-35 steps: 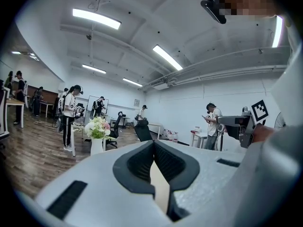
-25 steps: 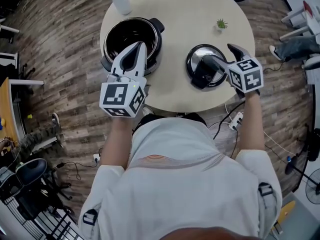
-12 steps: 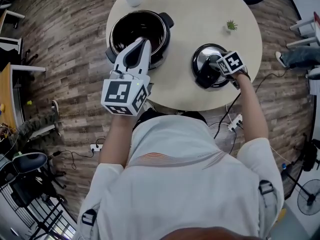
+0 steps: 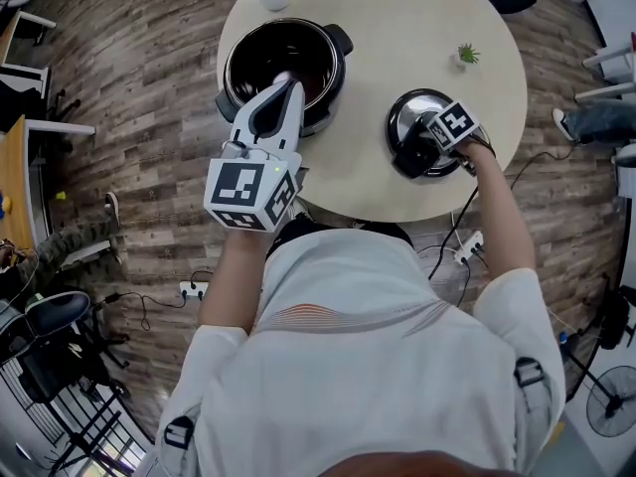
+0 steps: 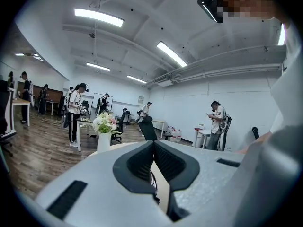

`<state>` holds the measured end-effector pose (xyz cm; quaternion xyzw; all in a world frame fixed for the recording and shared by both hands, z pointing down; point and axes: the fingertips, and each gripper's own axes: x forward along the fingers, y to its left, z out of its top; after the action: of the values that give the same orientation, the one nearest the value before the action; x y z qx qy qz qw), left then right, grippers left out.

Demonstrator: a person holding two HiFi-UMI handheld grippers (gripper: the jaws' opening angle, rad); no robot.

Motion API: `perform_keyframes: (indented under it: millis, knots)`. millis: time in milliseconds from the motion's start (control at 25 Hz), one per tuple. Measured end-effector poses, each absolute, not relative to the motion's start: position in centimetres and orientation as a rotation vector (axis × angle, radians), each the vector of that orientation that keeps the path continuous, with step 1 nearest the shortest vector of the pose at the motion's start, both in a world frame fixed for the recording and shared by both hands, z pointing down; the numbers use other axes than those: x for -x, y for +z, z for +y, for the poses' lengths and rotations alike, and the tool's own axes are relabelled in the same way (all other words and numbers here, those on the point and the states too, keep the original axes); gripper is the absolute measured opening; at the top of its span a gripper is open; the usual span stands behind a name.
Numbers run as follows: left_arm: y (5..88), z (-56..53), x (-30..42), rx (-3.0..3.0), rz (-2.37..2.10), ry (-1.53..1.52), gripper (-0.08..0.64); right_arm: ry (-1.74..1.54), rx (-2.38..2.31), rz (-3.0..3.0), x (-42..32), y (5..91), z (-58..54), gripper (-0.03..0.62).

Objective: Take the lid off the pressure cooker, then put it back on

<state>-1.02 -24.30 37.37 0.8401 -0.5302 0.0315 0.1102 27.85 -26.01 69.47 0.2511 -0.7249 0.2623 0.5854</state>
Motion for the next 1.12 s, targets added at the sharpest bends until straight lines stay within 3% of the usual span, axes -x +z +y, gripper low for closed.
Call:
perform_keyframes:
  millis: [680,1120]
  knots:
    - [37.4,-23.9,3.0,-2.452,-1.578,0.067,0.006,0.56,-0.585,-1.663,-28.3,67.7,-25.3,0.285]
    - [37.4,-23.4,5.4,-2.428,-1.611,-0.01,0.005,0.3,-0.498,-1.731,-24.9,51.7,-29.7,0.285]
